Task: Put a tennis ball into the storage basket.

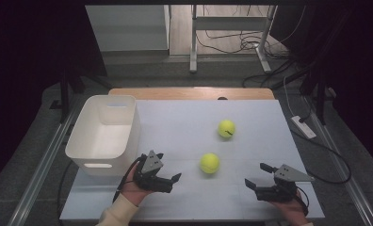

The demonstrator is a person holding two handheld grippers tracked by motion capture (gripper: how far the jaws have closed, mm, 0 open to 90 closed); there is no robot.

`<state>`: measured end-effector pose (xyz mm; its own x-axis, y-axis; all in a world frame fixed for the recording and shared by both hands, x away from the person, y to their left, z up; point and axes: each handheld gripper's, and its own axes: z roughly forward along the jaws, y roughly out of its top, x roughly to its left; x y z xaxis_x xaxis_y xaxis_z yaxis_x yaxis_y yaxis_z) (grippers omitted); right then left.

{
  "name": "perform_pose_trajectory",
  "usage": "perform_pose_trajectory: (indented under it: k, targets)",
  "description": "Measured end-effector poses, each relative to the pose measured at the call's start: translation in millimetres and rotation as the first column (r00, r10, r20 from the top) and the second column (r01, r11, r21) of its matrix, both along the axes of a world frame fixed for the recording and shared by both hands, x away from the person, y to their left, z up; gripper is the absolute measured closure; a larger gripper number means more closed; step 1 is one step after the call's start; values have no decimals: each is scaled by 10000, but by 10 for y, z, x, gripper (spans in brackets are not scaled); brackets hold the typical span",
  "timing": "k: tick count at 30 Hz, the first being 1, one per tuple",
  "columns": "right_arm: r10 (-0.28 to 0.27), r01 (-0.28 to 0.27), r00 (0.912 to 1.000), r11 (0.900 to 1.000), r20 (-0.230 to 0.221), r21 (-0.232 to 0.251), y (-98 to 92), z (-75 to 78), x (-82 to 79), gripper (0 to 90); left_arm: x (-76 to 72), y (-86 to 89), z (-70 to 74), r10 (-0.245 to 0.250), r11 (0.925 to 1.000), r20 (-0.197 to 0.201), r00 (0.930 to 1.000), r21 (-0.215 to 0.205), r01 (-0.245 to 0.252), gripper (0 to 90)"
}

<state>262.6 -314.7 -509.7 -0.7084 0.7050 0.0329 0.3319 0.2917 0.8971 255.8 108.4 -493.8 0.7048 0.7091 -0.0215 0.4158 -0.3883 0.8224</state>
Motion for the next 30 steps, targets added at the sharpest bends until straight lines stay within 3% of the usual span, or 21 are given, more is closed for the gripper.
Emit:
perform_pose_trajectory:
  k: [15,30]
  targets:
    - [50,-50,10000,10000,79,-12,-4,3,-3,126,186,-133,135,-256,9994,-68,9996,-240,254,74]
    - [260,-259,9996,9996,132,-124,41,5,10,128,294,-170,171,-522,9979,-269,9983,-406,511,71]
